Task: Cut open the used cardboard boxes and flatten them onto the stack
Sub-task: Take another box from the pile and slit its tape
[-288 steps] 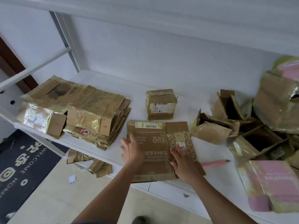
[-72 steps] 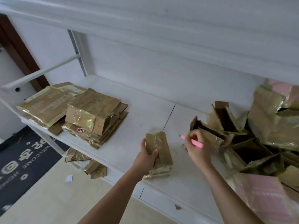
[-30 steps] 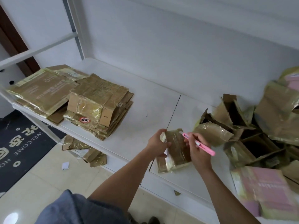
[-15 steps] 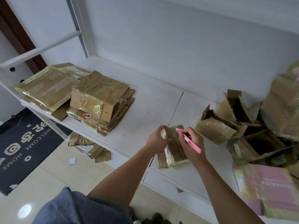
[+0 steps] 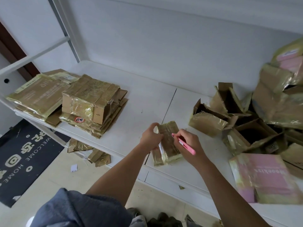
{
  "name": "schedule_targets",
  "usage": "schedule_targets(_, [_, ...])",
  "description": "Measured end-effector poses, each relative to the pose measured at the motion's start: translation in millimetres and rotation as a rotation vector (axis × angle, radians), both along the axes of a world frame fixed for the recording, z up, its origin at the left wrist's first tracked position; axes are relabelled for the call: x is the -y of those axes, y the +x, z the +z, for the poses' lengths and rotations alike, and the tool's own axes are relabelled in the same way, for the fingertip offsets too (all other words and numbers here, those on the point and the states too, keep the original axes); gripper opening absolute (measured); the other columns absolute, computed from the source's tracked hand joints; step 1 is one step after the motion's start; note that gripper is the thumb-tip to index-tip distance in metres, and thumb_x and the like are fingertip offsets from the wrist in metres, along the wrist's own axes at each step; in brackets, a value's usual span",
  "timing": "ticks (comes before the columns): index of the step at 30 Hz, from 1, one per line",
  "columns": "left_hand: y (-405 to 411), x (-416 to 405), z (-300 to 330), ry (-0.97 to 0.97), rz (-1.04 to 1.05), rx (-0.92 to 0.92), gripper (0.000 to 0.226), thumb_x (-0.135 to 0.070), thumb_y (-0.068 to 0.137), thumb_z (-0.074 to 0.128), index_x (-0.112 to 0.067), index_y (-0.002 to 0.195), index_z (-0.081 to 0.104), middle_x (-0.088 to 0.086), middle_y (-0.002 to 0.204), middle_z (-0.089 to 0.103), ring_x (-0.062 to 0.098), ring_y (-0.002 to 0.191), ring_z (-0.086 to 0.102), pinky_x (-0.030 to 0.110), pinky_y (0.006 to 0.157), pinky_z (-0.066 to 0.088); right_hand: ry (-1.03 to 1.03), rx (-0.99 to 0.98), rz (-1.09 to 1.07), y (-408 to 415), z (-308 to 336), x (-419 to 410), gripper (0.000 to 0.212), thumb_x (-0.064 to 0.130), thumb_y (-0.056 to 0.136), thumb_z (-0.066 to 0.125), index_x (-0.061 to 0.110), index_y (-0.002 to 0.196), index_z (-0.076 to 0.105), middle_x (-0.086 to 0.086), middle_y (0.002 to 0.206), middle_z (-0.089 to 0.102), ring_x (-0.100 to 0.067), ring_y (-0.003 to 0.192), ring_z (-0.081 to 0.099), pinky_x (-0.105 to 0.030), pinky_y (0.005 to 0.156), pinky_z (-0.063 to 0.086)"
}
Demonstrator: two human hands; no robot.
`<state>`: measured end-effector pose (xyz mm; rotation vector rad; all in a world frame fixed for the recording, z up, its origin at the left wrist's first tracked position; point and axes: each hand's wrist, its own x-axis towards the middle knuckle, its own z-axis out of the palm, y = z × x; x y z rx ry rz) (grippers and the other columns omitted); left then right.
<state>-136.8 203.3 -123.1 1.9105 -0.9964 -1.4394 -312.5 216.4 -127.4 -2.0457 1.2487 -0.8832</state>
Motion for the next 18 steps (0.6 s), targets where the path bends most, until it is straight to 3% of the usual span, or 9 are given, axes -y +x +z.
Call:
schedule_targets(4, [-3,-2,2,-0.018,0.012,0.019,0.045,-0.015,0.088,0.054,-0.044,0.123,0.049,0.008,0.093,0.063,0.021,0.061,0.058,0.026,0.047,0.053,0.032,0.025,0.014,-11,1,-16,0.017,0.007,0.095,0.058,0.018,0.083,0.053,-0.007,0.079,0.066,-0.014,0.070,0.065,-0.030,0.058,0.054])
schedule_targets(8, [-4,-2,4,-0.019,0.031,0.039,0.043,-0.013,0.088,0.055,-0.042,0.121,0.052,0.010,0.099,0.064,0.023,0.070,0.063,0.028,0.049,0.057,0.049,0.004,0.035,-18,0,-35,0.014,0.009,0.096,0.058,0.010,0.082,0.056,-0.001,0.070,0.059,-0.013,0.062,0.059,-0.026,0.054,0.049])
schedule_targets(12, [-9,-3,3,-0.027,0.042,0.064,0.043,-0.012,0.088,0.053,-0.041,0.119,0.053,0.009,0.096,0.064,0.022,0.076,0.064,0.029,0.051,0.058,0.035,0.023,0.035,-24,3,-53,0.015,0.007,0.096,0.057,0.005,0.081,0.056,-0.007,0.070,0.058,-0.020,0.064,0.061,-0.036,0.057,0.051])
schedule_targets(18, [-10,1,4,-0.021,0.066,0.110,0.042,-0.010,0.087,0.054,-0.040,0.115,0.054,0.004,0.083,0.060,0.019,0.061,0.059,0.029,0.051,0.058,0.091,0.085,0.013,-38,9,-72,0.007,0.004,0.093,0.061,0.007,0.087,0.063,0.010,0.076,0.062,-0.007,0.061,0.058,-0.017,0.055,0.044])
